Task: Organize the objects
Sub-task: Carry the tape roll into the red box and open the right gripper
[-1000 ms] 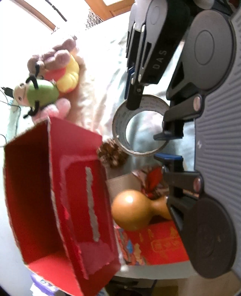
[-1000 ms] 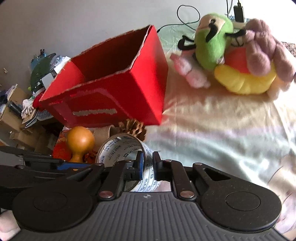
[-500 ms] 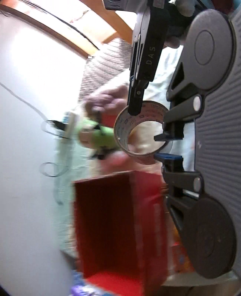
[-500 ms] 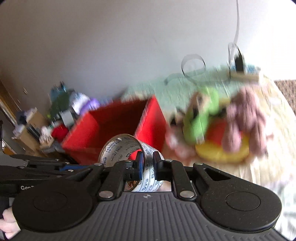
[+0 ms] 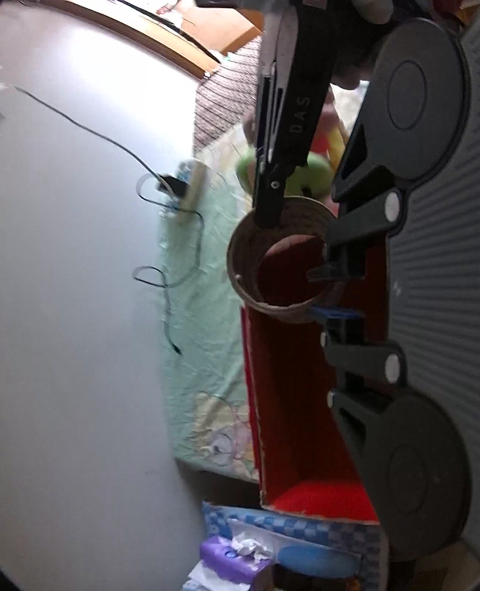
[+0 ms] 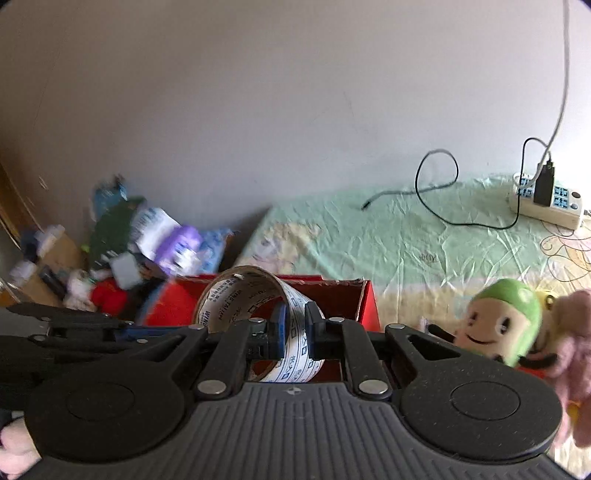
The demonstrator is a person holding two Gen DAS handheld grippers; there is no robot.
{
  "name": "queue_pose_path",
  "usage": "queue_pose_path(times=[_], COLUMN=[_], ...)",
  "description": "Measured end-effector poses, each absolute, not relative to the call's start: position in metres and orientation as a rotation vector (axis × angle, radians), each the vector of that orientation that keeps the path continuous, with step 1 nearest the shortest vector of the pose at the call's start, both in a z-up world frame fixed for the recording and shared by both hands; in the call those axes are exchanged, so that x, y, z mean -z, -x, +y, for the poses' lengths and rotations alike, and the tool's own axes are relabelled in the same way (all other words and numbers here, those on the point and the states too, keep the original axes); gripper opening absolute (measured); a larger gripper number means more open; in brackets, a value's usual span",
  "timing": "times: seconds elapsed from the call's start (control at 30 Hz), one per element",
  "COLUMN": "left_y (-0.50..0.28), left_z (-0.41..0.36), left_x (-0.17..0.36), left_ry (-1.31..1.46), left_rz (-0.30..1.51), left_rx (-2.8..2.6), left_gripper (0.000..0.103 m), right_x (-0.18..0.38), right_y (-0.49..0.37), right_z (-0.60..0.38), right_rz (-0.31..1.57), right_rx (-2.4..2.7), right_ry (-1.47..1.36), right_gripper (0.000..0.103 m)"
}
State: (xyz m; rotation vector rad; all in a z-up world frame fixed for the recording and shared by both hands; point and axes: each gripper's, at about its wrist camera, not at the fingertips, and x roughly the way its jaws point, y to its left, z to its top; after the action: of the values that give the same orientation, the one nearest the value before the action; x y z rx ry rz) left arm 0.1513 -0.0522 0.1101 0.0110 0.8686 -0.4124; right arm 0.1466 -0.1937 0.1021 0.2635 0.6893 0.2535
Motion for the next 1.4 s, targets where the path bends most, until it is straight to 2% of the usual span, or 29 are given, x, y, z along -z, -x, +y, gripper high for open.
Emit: queue_pose_path(times=[0.3, 0.6, 0.63, 0.77, 0.83, 1.03, 1.23, 1.4], left_y=[-0.229, -0.240, -0.240, -0.249, -0.254, -0.250, -0.246, -0.247], left_z=[-0.018, 0.008, 0.009, 0.014, 0.017, 0.022, 0.017, 0.022], left_x=[-0.038, -0.007, -0.005, 0.006, 0.007, 0.010, 0.014, 0.018], left_ry=[-0.030, -0.162, -0.176, -0.178, -0.141, -0.099, -0.139, -0.127], left_rz=[1.067, 1.087, 1.088, 1.116, 1.140, 1.150, 1.138, 1.145], left_rx=[0.450, 0.411, 0.394, 0.353, 0.358, 0.321, 0.276, 0.237], left_gripper=[0.009, 0.014, 0.014, 0.014, 0.018, 0.019, 0.019, 0.020], right_x=[-0.049, -0.015, -0.014, -0.011, -0.012, -0.038, -0.034, -0.009], right_y=[-0.205, -0.231, -0.234, -0.238, -0.234, -0.217, -0.205, -0.213], right_z=[-0.138, -0.115, -0.116, -0.116, -0.113, -0.124, -0.124, -0.106], right_rz=[0.875, 0.977, 0.986, 1.005, 0.993, 0.910, 1.028, 1.116], right_rx=[-0.126, -0.044, -0.037, -0.031, -0.045, -0.062, -0.275, -0.323], right_ry=[-0.123, 0.066, 0.060, 0.038, 0.045, -0.066, -0.283, -0.303], right_gripper=[0.011, 0.008, 0.006, 0.007, 0.015, 0.027, 0.025, 0.024])
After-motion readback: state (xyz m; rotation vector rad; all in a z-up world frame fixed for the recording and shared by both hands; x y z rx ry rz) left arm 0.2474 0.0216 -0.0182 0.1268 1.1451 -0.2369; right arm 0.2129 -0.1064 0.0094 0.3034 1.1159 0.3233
